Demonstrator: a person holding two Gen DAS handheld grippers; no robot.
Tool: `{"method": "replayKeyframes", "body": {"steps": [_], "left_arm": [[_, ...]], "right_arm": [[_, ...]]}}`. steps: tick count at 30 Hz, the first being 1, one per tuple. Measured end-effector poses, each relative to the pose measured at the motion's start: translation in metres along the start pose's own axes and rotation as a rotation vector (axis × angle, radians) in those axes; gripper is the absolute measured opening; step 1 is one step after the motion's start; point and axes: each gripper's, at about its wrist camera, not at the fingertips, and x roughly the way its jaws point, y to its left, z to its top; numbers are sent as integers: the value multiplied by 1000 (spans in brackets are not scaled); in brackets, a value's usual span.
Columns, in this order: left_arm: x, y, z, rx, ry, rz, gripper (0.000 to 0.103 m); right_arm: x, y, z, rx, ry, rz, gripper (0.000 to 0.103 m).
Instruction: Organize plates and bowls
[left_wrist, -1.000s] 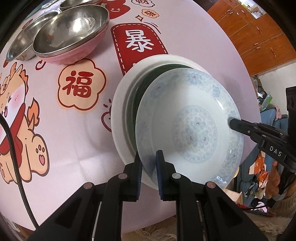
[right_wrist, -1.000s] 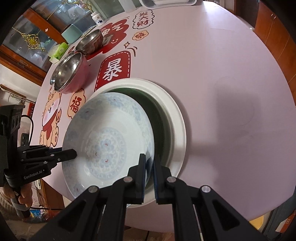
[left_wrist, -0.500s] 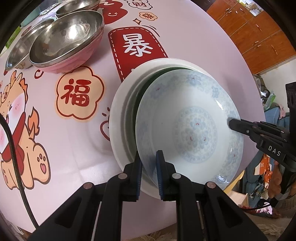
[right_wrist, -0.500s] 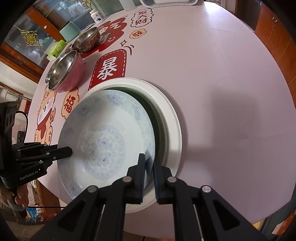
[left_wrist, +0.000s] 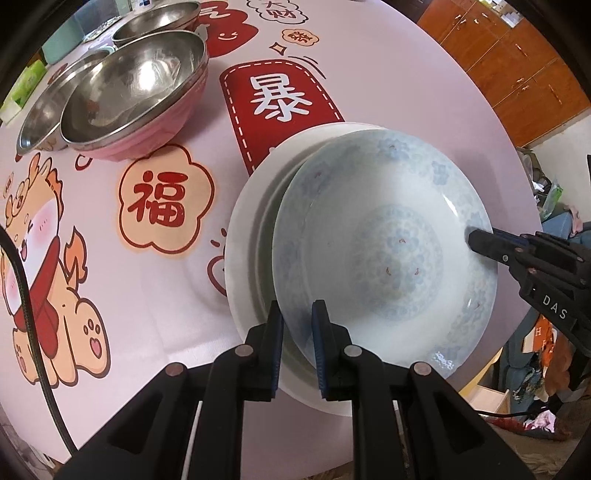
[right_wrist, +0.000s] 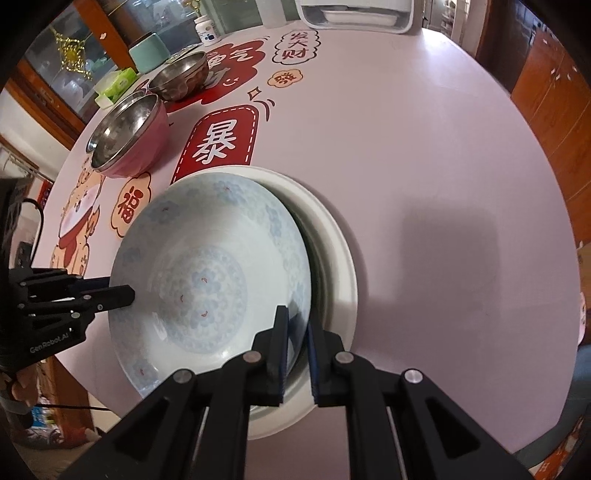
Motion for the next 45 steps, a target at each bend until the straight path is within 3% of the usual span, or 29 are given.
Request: {"method": "replayKeyframes", "body": {"steps": [9, 17, 18, 23, 28, 36, 45], "left_arm": [[-7, 0, 7, -17, -33, 6, 13], [-11, 4, 12, -51, -44, 2, 15], [-12, 8, 13, -50, -45, -3, 16], [-28, 5, 10, -34, -98, 9, 50], [-42, -6, 10, 1, -133, 41, 62], [-56, -14, 6, -19, -149, 30, 66], [-89, -18, 11, -98, -198, 40, 71]], "right_arm": [[4, 5, 2, -54, -1, -58, 12], [4, 4, 3, -57, 3, -42, 15], [4, 4, 3, -56, 4, -38, 16], [4, 6, 3, -48, 7, -10, 26], [0, 6, 4, -38, 7, -5, 27], [-26, 7, 5, -51, -48, 43, 27], [-60, 26, 27, -160, -124, 125, 27]]}}
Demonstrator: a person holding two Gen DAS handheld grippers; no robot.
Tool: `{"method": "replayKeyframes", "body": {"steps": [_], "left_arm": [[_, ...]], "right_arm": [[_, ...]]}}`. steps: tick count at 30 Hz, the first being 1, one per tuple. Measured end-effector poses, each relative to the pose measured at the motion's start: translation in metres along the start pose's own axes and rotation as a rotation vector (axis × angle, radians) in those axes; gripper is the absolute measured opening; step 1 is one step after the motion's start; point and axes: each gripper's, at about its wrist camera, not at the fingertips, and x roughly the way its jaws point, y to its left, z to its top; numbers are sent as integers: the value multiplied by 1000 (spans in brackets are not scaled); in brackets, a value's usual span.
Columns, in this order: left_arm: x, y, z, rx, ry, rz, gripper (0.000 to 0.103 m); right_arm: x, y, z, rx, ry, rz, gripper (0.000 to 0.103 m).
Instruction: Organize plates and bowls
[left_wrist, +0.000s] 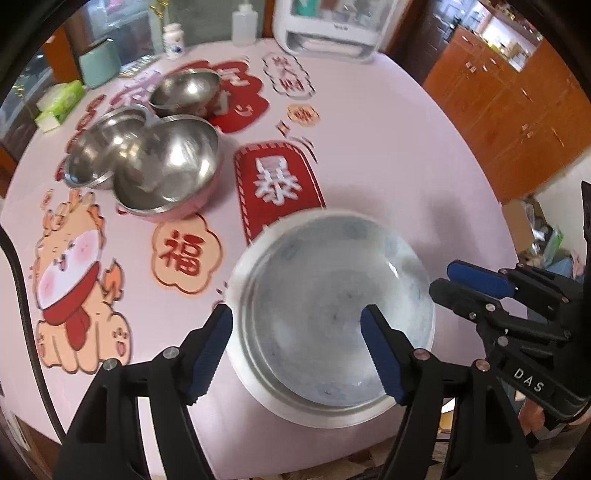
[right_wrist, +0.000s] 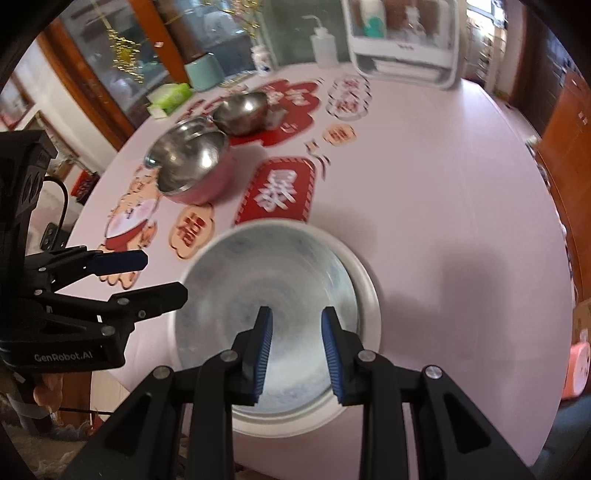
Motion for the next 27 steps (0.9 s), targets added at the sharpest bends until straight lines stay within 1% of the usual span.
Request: {"method": "replayKeyframes", "body": {"steps": [3, 7, 9, 15, 18, 21, 24, 27], "left_arm": [[-21, 6, 6, -37, -54, 21, 72], [-47, 24, 9, -95, -121, 39, 75], [-59, 37, 9, -112, -147, 49, 78], [-82, 89, 9, -120, -192, 71, 78], [-88, 125, 11, -116, -198, 44, 78], [-88, 165, 19, -84, -171, 18, 78], [-87, 202, 31, -37, -168, 23, 78], [-81, 234, 48, -12, -174, 33, 78]], "right_arm": [[-6, 5, 12, -35, -21, 21, 27], [-12, 16, 28, -42, -36, 67, 27], [-14, 26, 35, -48, -44, 73, 27], [-10, 65, 52, -39, -46, 83, 27], [-3, 93, 64, -17, -47, 58, 27], [10, 122, 78, 49, -44, 44, 27], [27, 146, 95, 112, -37, 39, 27], [45, 164, 116, 158, -37, 29, 27]]}}
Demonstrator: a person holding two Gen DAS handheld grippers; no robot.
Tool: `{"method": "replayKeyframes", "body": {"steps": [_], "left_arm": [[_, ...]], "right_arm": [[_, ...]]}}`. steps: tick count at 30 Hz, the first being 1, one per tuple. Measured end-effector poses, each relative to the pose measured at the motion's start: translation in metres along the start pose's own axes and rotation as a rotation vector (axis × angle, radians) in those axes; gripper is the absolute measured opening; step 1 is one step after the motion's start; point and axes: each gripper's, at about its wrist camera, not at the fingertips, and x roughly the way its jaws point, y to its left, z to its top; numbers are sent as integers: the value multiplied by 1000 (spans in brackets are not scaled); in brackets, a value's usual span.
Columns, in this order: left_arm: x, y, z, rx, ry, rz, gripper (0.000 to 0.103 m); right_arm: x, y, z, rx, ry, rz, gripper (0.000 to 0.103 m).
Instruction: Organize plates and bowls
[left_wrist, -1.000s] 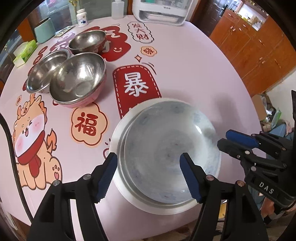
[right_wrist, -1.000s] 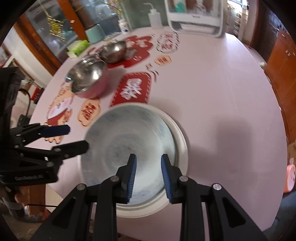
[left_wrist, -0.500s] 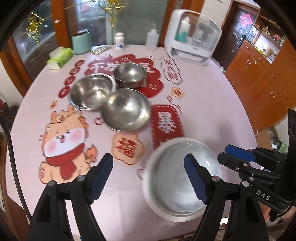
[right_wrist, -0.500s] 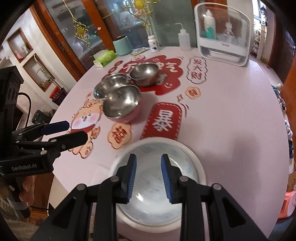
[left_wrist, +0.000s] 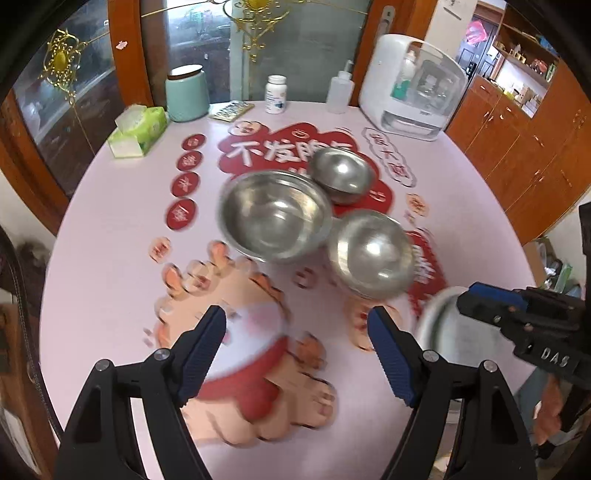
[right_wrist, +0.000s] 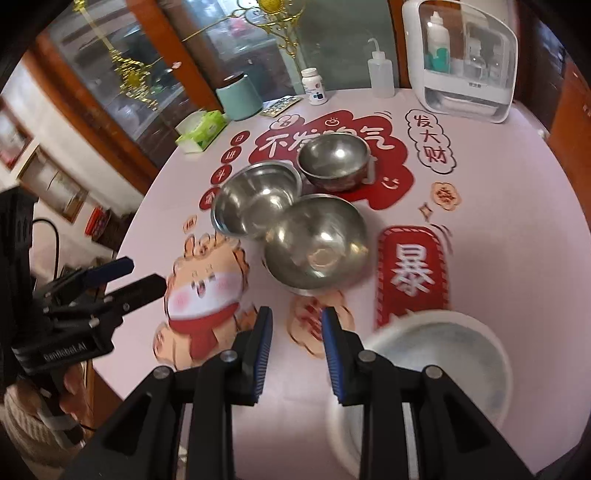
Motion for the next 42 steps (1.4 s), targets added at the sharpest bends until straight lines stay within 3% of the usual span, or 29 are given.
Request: {"method": "replayKeyframes", "body": {"steps": [11, 24, 28, 30, 32, 33, 36, 42], "left_arm": [[86, 75, 60, -73, 44, -25, 78], [154, 102, 90, -189, 90, 0, 77], [167, 104, 91, -201, 118, -22, 70], [171, 103, 92, -204, 126, -46, 61], [175, 101, 92, -201, 148, -72, 44], [178, 100, 92, -201, 160, -82, 41], [183, 96, 91, -197, 180, -103, 20], [169, 92, 90, -160, 159, -74, 17]], "right_arm": [[84, 13, 90, 112, 15, -58, 27], [155, 7, 129, 62, 114, -104, 27], [167, 4, 134, 50, 142, -112, 27], [173, 3, 136, 45, 152, -119, 27], [178, 2, 136, 40, 163, -127, 27], [180, 2, 136, 37, 170, -130, 27], [186, 3, 135, 21, 189, -145, 10], [174, 13, 133, -19, 157, -154, 9]]}}
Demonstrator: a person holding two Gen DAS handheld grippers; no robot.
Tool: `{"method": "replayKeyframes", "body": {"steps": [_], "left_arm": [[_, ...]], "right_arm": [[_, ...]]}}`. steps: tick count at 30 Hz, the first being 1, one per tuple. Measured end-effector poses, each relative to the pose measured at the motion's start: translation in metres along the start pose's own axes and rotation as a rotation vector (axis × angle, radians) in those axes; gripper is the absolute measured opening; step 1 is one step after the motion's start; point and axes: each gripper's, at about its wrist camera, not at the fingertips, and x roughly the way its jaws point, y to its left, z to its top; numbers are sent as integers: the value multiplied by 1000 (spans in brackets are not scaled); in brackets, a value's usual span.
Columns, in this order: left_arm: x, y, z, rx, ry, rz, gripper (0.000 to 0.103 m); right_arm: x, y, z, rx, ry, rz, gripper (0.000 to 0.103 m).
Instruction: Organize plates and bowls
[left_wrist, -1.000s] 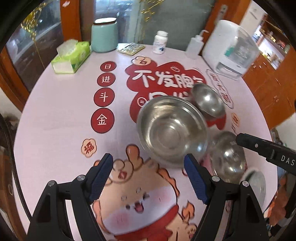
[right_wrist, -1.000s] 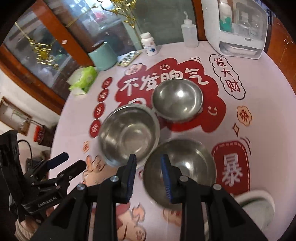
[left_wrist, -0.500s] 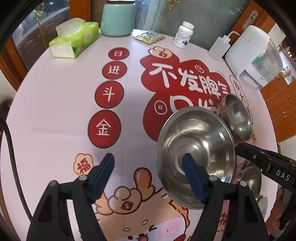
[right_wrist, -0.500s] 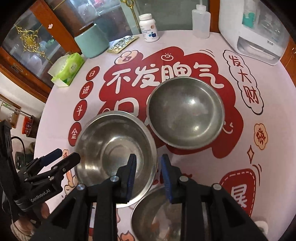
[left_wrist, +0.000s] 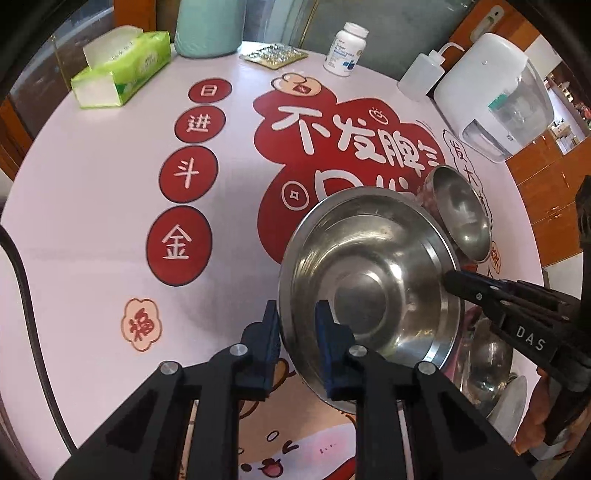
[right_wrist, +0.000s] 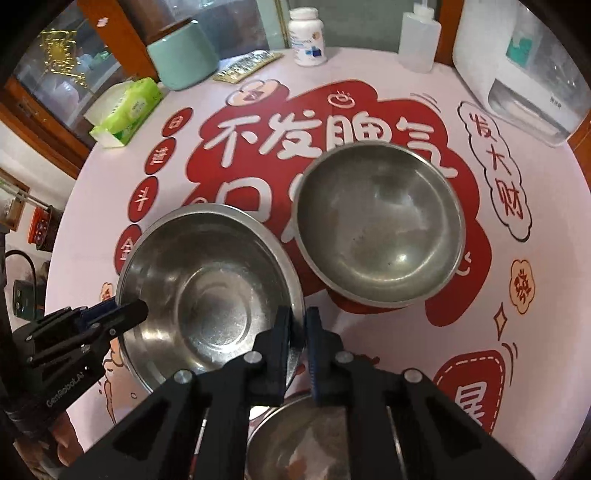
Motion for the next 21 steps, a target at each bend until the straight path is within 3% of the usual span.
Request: {"method": "replayKeyframes", "body": {"steps": [12, 21], "left_arm": [[-93, -5, -30, 19, -131, 9, 17], [-146, -20, -96, 31, -159, -5, 17]], "right_arm": [[-70, 23, -26, -17, -95, 94, 9], [-115, 25, -95, -67, -118, 126, 9]]}}
